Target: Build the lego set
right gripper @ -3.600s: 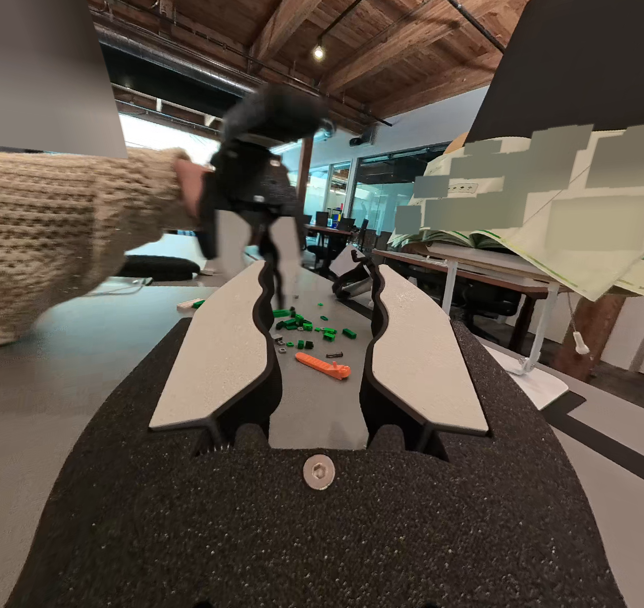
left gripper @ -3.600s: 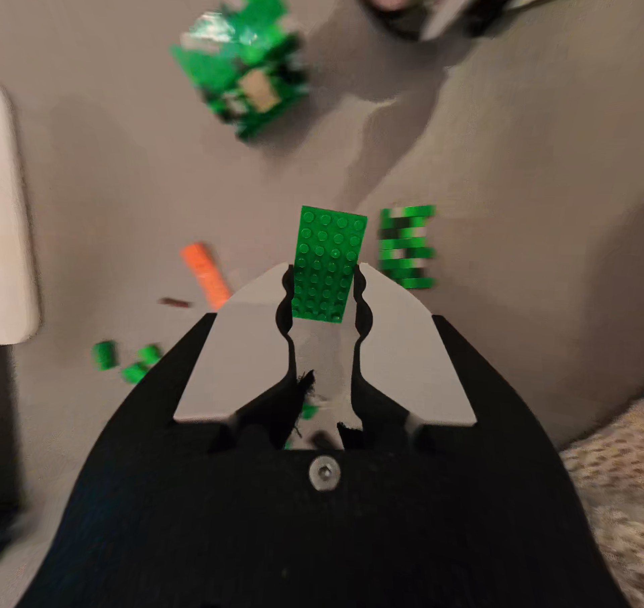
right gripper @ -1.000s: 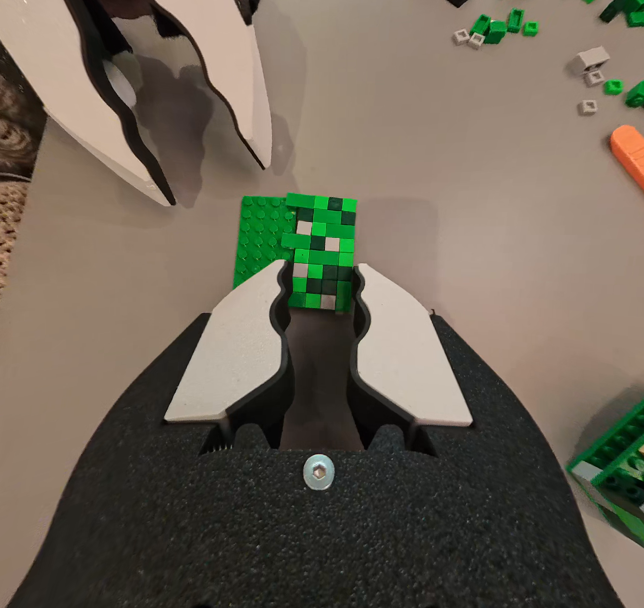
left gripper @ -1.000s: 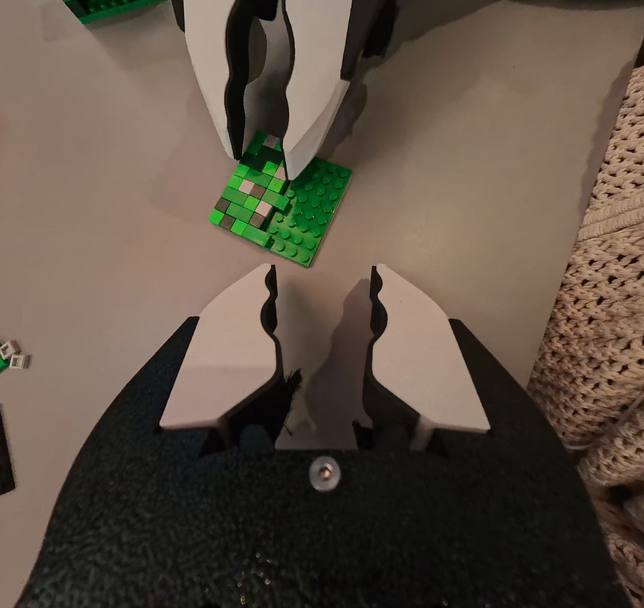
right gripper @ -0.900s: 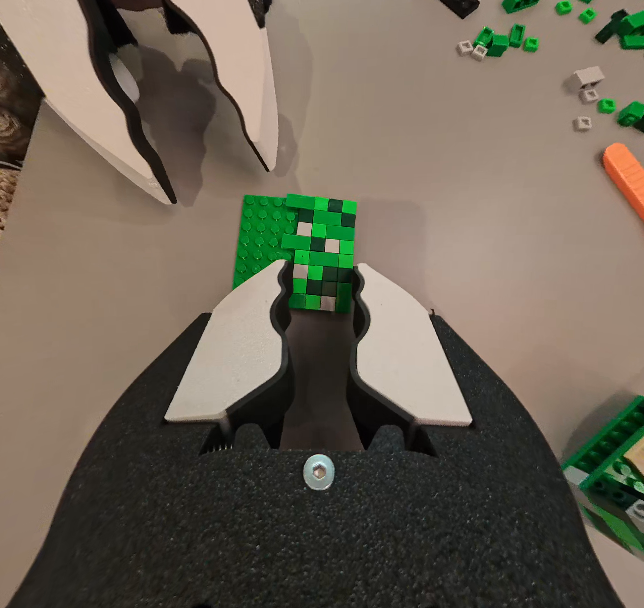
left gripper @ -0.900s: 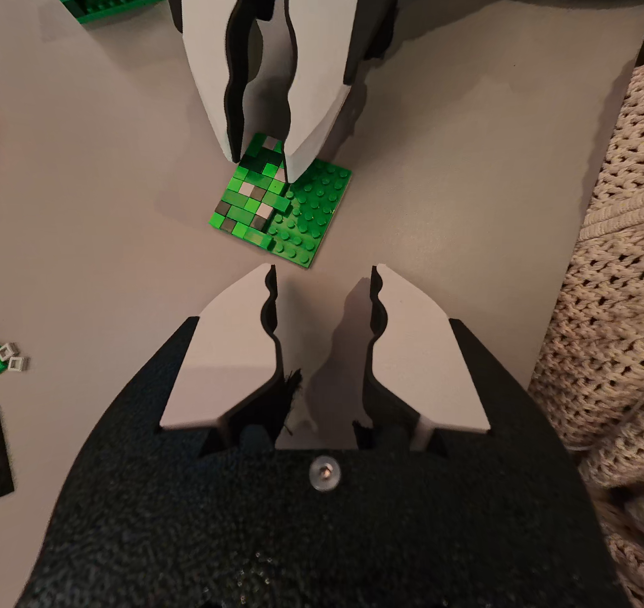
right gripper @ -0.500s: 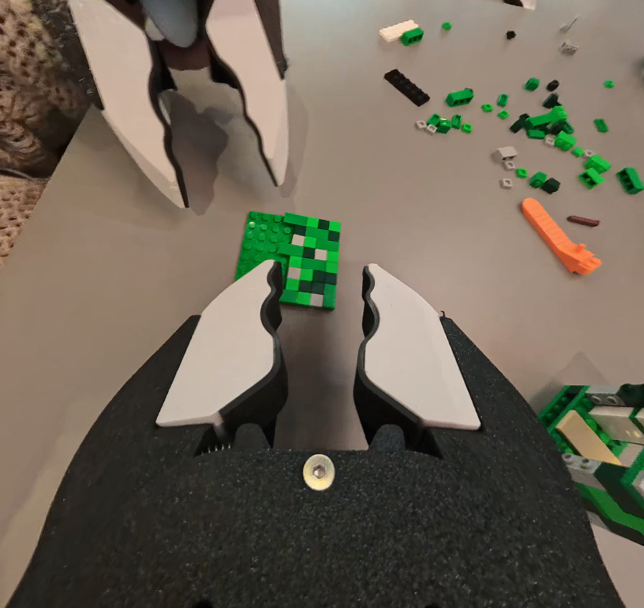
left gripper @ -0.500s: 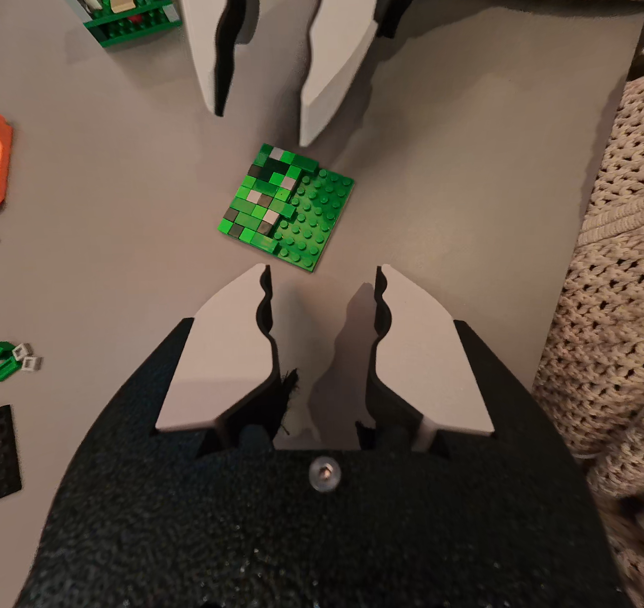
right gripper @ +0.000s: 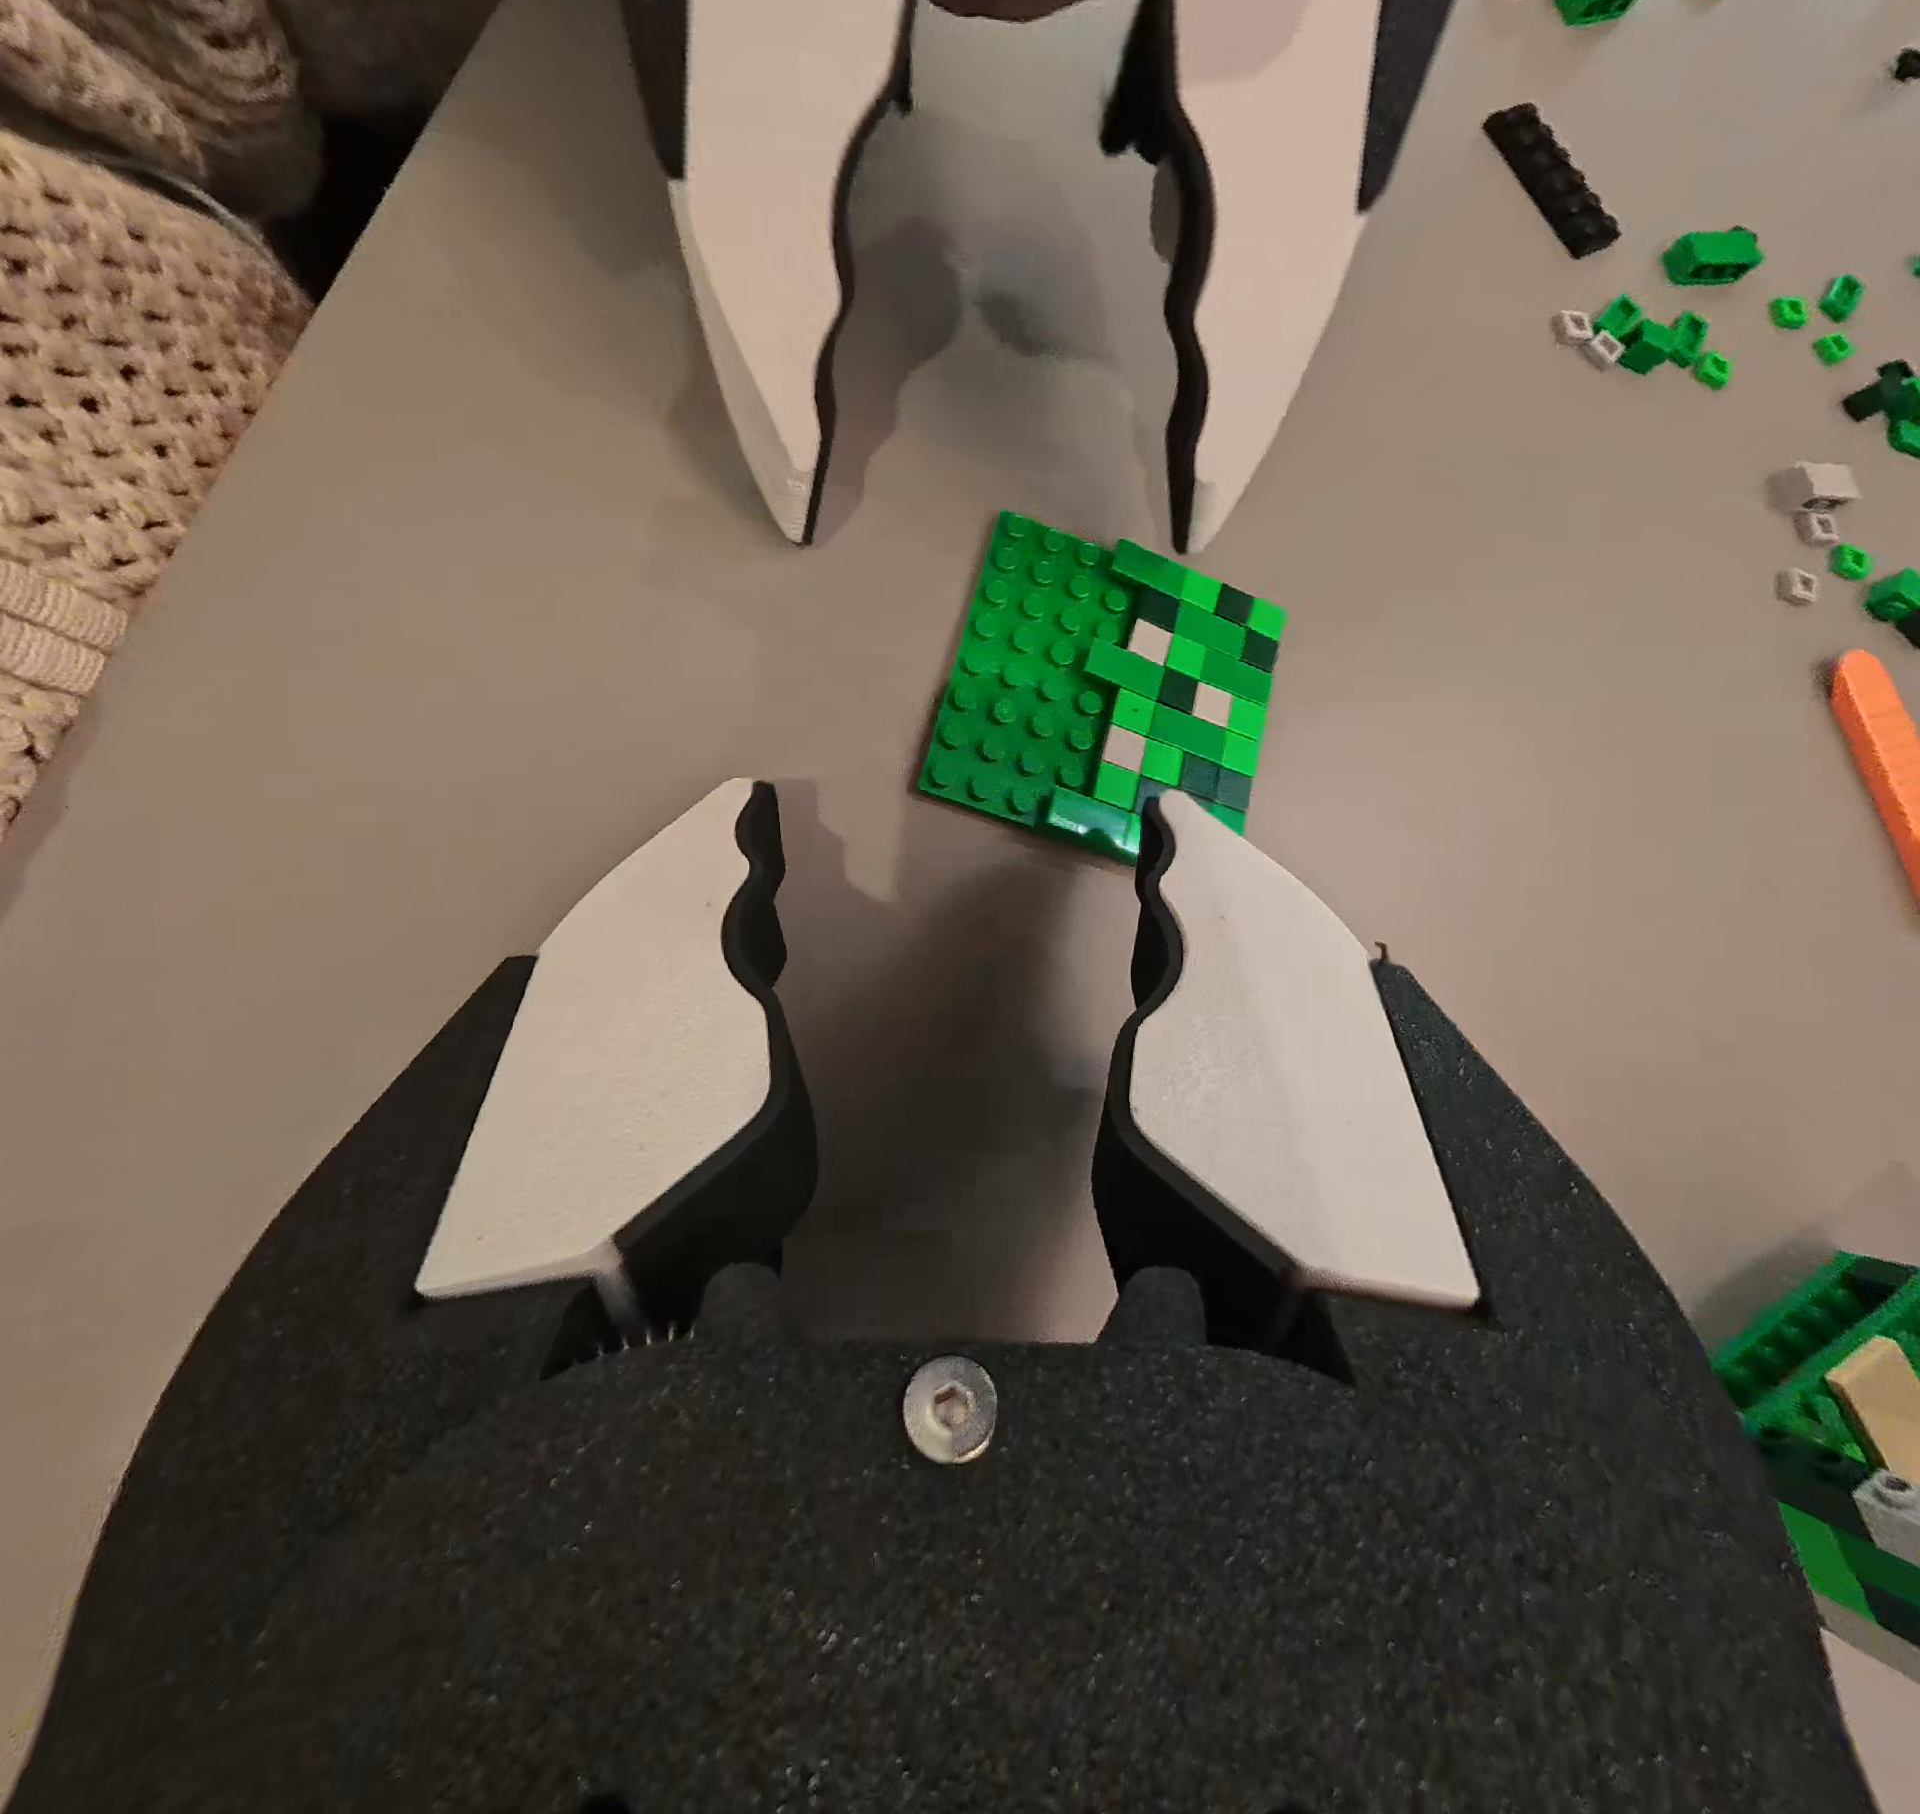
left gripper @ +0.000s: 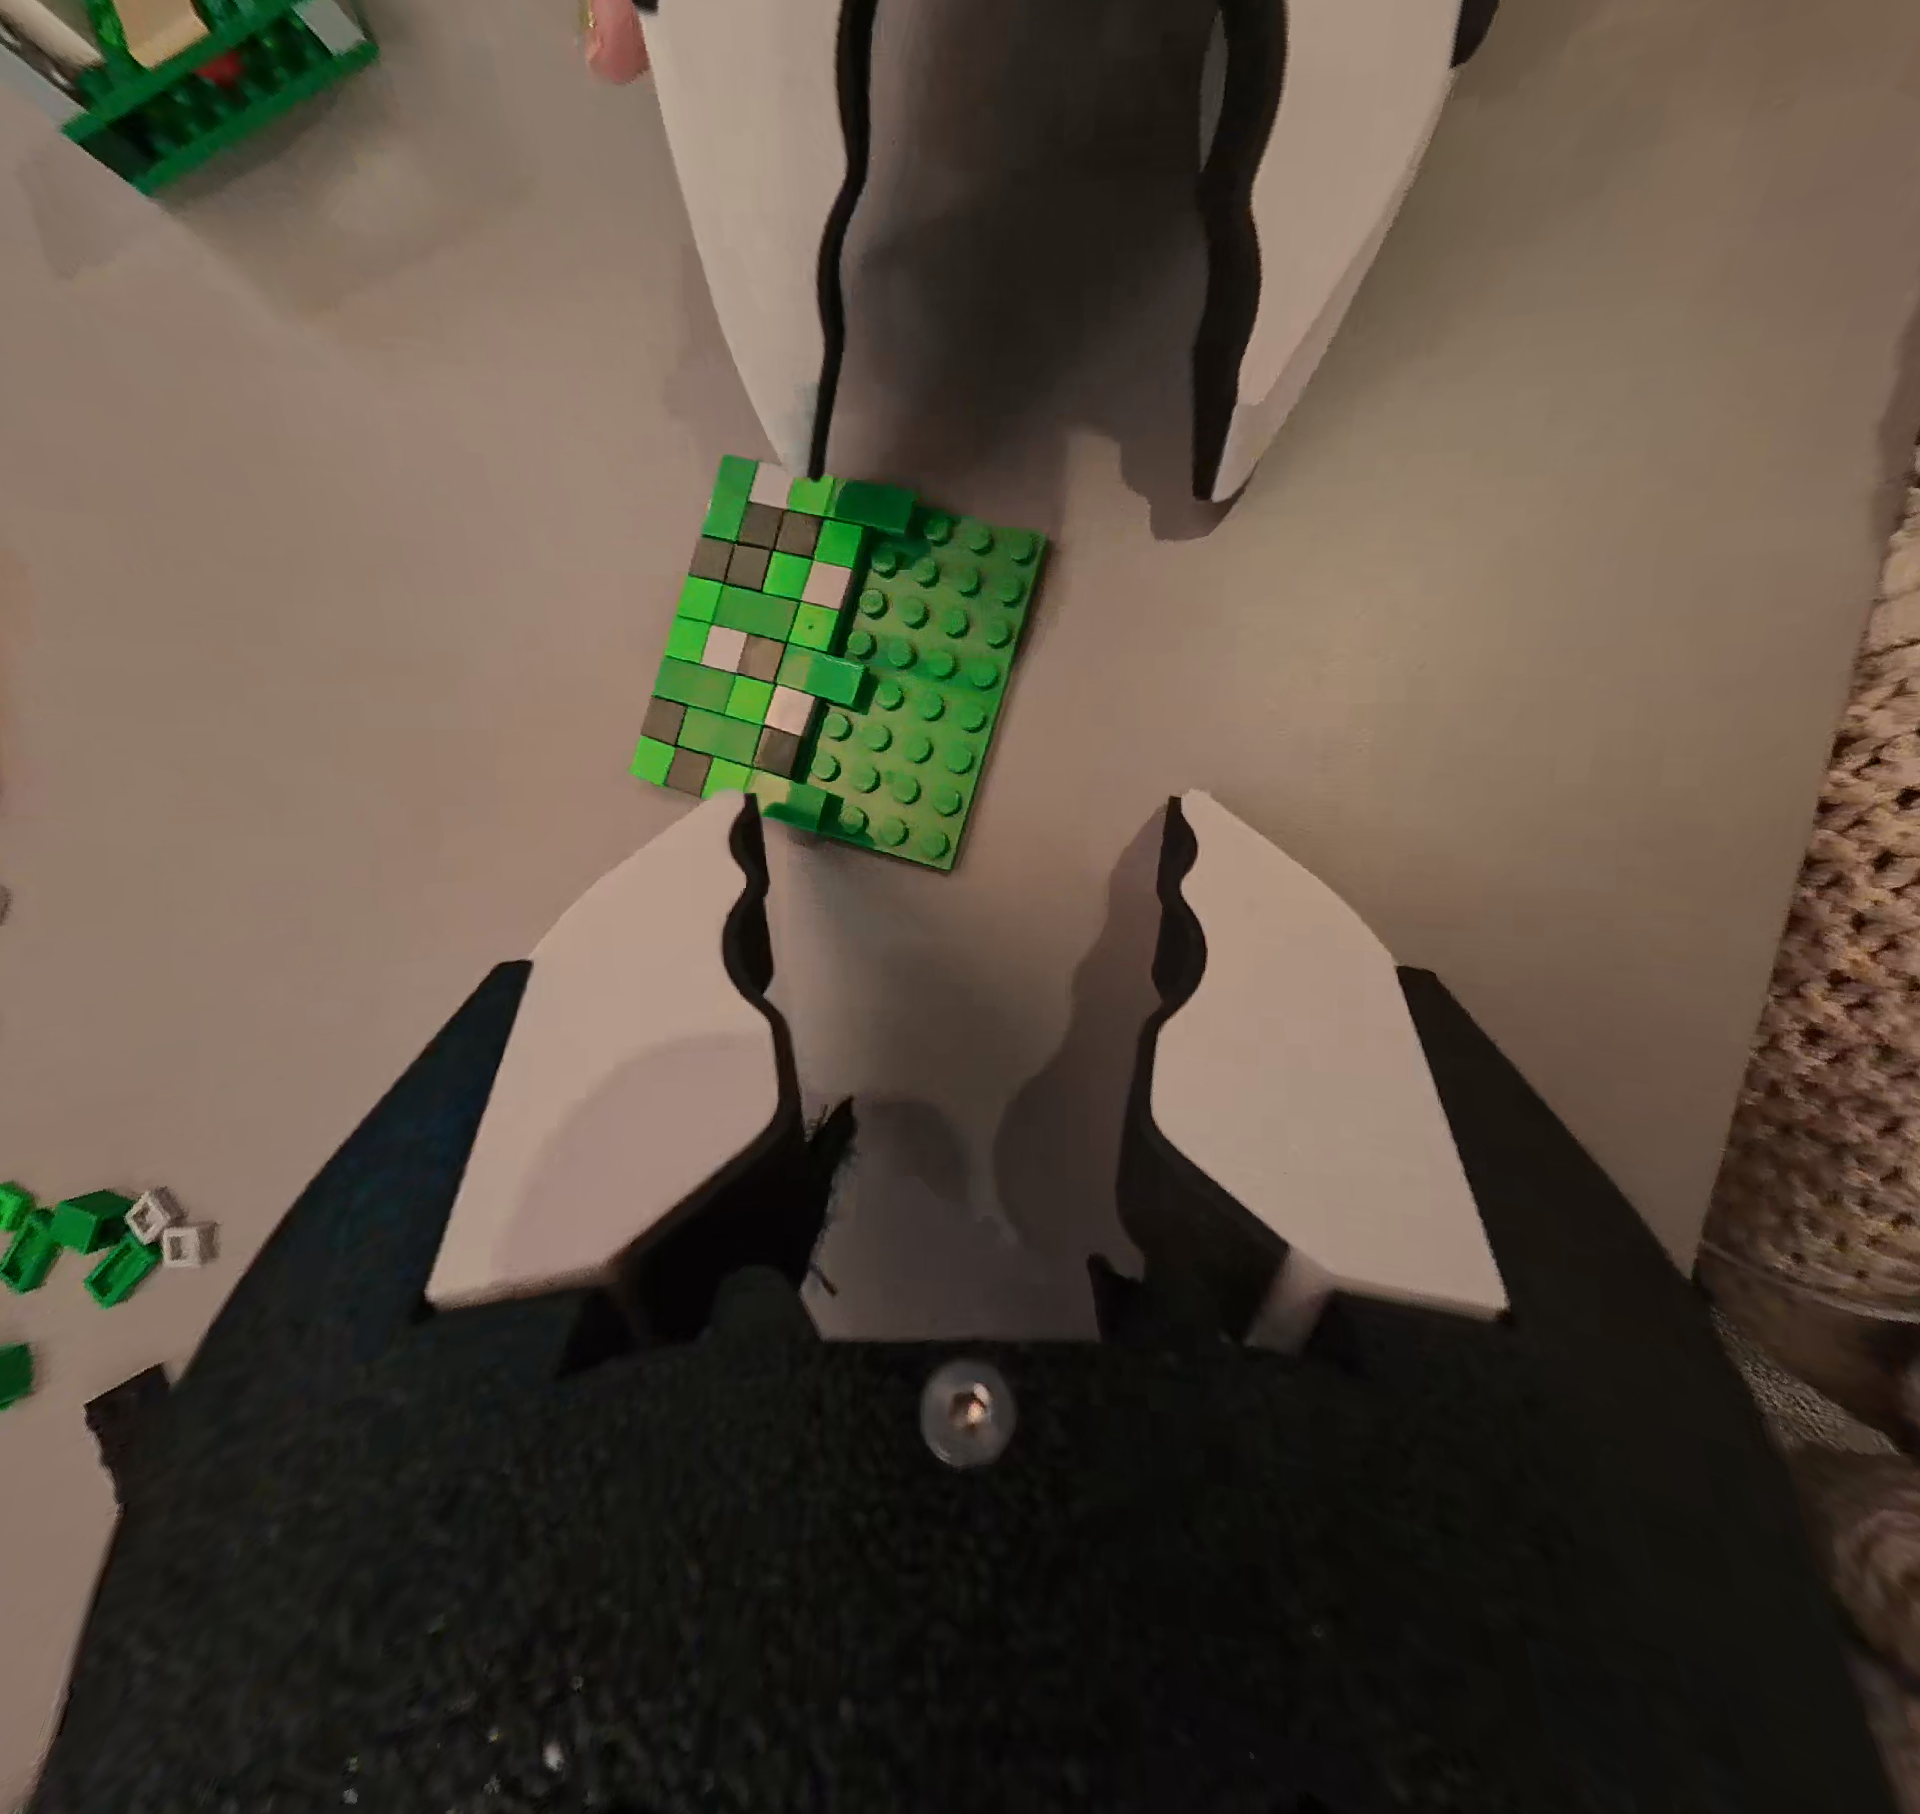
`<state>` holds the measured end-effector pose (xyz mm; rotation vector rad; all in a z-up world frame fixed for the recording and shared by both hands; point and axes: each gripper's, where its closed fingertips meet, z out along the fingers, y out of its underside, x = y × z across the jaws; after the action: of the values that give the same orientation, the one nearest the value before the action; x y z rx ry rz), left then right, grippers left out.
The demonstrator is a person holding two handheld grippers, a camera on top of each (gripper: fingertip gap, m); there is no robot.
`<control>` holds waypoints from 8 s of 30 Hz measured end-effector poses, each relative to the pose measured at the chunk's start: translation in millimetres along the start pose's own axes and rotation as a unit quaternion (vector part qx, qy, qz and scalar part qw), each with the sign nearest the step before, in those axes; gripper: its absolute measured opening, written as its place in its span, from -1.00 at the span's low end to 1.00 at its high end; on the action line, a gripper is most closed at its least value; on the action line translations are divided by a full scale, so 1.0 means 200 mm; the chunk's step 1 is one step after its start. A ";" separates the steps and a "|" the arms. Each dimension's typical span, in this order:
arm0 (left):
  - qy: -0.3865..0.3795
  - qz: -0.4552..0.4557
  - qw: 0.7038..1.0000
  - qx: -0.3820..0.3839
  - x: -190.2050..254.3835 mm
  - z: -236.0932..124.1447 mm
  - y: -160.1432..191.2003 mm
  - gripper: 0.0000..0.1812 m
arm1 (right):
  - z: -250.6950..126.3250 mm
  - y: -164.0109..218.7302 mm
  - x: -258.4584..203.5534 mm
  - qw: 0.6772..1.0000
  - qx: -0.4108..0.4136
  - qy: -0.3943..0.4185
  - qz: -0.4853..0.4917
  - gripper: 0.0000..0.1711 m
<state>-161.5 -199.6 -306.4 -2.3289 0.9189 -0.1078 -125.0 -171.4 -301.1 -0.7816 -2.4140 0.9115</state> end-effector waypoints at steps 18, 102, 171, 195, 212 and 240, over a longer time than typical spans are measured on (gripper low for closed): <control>0.035 -0.012 0.999 0.000 0.06 0.00 0.00 -0.21 | 0.02 0.01 -0.04 0.999 -0.008 -0.032 0.014 -0.30; -0.042 0.016 0.992 0.118 -0.03 -0.02 -0.12 -0.35 | -0.05 0.05 0.11 0.991 -0.047 -0.071 0.101 -0.62; 0.031 -0.111 0.937 0.331 -0.17 -0.20 -0.38 -0.94 | -0.21 -0.14 0.23 0.979 0.161 0.054 0.116 -0.59; -0.066 -0.171 0.976 0.118 -0.15 -0.29 -0.14 -0.94 | -0.07 0.12 -0.08 0.981 -0.175 -0.055 0.054 -0.59; 0.019 -0.111 0.993 -0.033 -0.12 -0.14 -0.08 -0.84 | -0.13 0.06 -0.06 0.991 -0.079 -0.053 0.092 -0.48; -0.133 -0.104 0.984 0.050 -0.10 -0.40 -0.03 -0.29 | -0.07 0.13 -0.08 0.987 -0.139 -0.056 0.063 -0.63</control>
<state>-196.3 -226.0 -236.8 -2.2704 0.5274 0.0682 -96.2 -159.6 -313.7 -1.0182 -2.6533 0.6881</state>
